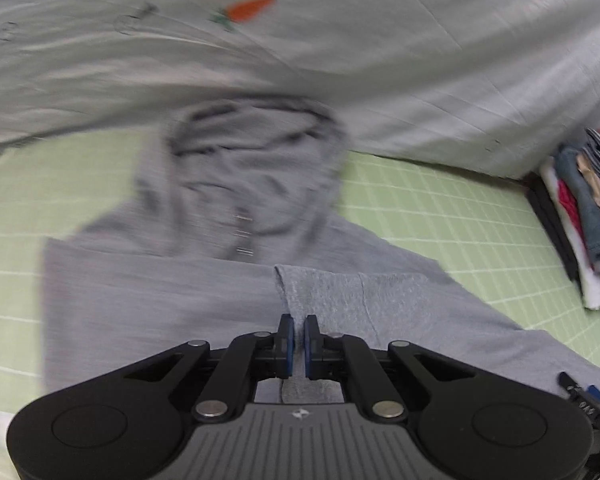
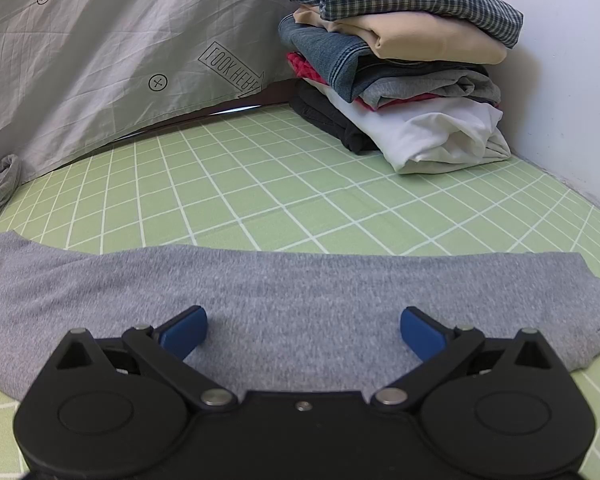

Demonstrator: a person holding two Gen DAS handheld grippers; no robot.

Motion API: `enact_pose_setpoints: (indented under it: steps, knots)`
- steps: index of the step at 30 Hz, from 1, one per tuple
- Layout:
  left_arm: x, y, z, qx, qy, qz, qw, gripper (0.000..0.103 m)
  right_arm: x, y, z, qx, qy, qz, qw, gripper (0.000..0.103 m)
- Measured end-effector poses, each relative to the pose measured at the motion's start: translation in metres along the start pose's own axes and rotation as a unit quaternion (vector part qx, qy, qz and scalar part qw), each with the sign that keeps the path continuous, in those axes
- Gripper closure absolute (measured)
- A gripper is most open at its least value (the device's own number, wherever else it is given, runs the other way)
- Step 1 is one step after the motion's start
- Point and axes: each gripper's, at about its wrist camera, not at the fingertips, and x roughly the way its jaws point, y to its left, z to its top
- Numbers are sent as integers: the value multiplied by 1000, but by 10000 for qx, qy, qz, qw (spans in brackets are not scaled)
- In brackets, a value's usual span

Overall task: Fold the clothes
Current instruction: 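Smooth the folded hoodie flat with both grippers open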

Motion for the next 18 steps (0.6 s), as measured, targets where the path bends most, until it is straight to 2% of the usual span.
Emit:
enact_pose_setpoints:
  steps: [3, 6, 8, 10, 11, 12, 14, 15, 18]
  knots:
    - [-9, 35, 6, -38, -31, 486, 9988, 98, 0, 0, 0, -1, 0, 1, 10000, 0]
    - [-11, 72, 6, -400, 1, 808, 9959, 97, 0, 0, 0, -1, 0, 1, 10000, 0]
    - [-8, 91, 4, -584, 44, 1118, 9920, 92, 0, 0, 0, 1, -1, 0, 10000, 0]
    - [-5, 101, 1, -660, 91, 1493, 9865, 92, 0, 0, 0, -1, -1, 2, 10000, 0]
    - [-4, 103, 0, -660, 106, 1604, 9848, 89, 0, 0, 0, -2, -1, 3, 10000, 0]
    - [-4, 102, -1, -671, 109, 1661, 9838, 85, 0, 0, 0, -3, 0, 4, 10000, 0]
    - [-4, 100, -5, -709, 102, 1750, 9820, 65, 1, 0, 0, -6, 0, 9, 10000, 0]
    - [-3, 95, -7, -714, 103, 1762, 9817, 61, 1, 0, 1, -9, 0, 13, 10000, 0]
    - [-1, 78, -13, -704, 120, 1742, 9821, 37, 2, -1, 1, -16, 0, 22, 10000, 0]
